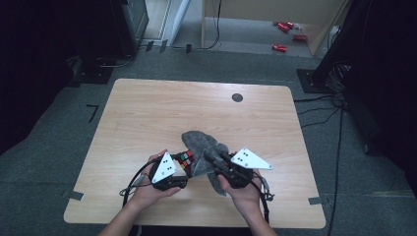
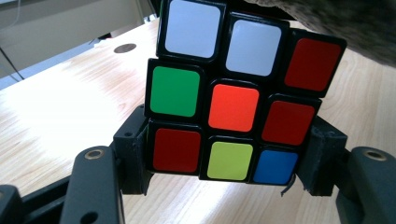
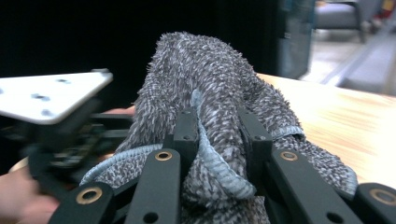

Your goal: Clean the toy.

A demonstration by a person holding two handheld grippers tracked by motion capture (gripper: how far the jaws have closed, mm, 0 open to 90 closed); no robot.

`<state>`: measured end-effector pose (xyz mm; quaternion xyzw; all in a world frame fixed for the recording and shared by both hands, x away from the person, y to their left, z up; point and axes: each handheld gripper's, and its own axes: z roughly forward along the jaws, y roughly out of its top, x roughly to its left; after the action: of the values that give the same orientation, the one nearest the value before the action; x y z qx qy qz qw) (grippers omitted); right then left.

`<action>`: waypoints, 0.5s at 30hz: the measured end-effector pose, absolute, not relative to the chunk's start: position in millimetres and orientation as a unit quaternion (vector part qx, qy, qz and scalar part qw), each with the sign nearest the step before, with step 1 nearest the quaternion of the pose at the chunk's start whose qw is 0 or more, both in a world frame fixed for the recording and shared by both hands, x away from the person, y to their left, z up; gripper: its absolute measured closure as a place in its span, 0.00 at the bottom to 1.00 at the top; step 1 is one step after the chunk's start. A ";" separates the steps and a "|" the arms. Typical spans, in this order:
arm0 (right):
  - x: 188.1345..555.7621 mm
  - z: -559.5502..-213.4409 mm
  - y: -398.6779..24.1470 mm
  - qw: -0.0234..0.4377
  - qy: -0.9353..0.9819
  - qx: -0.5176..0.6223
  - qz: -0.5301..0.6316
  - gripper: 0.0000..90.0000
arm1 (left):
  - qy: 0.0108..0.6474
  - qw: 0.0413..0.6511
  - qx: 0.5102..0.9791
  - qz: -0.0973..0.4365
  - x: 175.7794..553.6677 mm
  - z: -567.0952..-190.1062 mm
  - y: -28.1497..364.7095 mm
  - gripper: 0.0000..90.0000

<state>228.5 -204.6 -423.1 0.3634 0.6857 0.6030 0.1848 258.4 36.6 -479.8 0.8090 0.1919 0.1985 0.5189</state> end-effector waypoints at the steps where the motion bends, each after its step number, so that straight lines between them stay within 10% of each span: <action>1: 226.0 -422.3 -198.7 0.182 0.693 0.352 0.603 0.82 | 0.191 0.523 0.807 0.197 257.4 -478.9 35.7 0.38; 15: 240.3 -434.7 -219.8 0.184 0.676 0.412 0.583 0.81 | 0.193 0.536 0.800 0.190 259.1 -477.6 40.6 0.38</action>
<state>240.3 -219.8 -434.7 0.4116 0.6763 0.5826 0.1838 259.1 40.6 -477.6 0.7998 0.1929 0.1898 0.5358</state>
